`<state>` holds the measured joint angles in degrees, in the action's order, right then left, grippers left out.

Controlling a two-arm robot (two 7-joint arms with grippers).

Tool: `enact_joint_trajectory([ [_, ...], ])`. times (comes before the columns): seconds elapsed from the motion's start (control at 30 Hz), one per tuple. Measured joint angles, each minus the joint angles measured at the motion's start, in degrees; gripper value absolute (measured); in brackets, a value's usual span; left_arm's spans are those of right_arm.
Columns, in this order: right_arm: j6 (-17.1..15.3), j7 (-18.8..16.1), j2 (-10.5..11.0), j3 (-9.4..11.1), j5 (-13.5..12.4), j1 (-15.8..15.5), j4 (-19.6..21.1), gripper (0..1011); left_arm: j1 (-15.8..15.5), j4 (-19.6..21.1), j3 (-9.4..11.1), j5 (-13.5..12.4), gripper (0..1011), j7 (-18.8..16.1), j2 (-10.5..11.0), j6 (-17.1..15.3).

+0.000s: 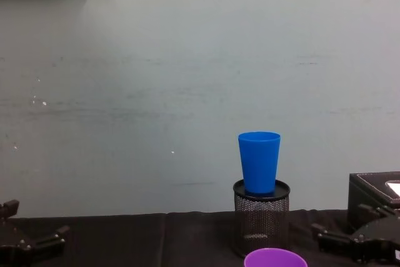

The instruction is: Pick up one cup with a gripper and tap it against the other cup.

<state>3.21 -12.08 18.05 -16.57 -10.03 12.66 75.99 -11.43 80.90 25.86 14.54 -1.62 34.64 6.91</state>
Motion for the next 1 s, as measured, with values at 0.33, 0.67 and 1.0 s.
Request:
enact_joint_trajectory([
  [0.33,1.5,-2.5,-0.6,0.3,-0.2,1.0,-2.3,1002,0.0,0.0,0.0,0.0,1000,0.0,0.0,0.0],
  [0.67,1.2,-2.1,-0.6,0.3,0.0,0.9,-2.0,1002,0.0,0.0,0.0,0.0,1000,0.0,0.0,0.0],
  [1.0,1.1,-1.9,-0.5,0.2,0.1,0.8,-1.9,1002,0.0,0.0,0.0,0.0,1000,0.0,0.0,0.0],
])
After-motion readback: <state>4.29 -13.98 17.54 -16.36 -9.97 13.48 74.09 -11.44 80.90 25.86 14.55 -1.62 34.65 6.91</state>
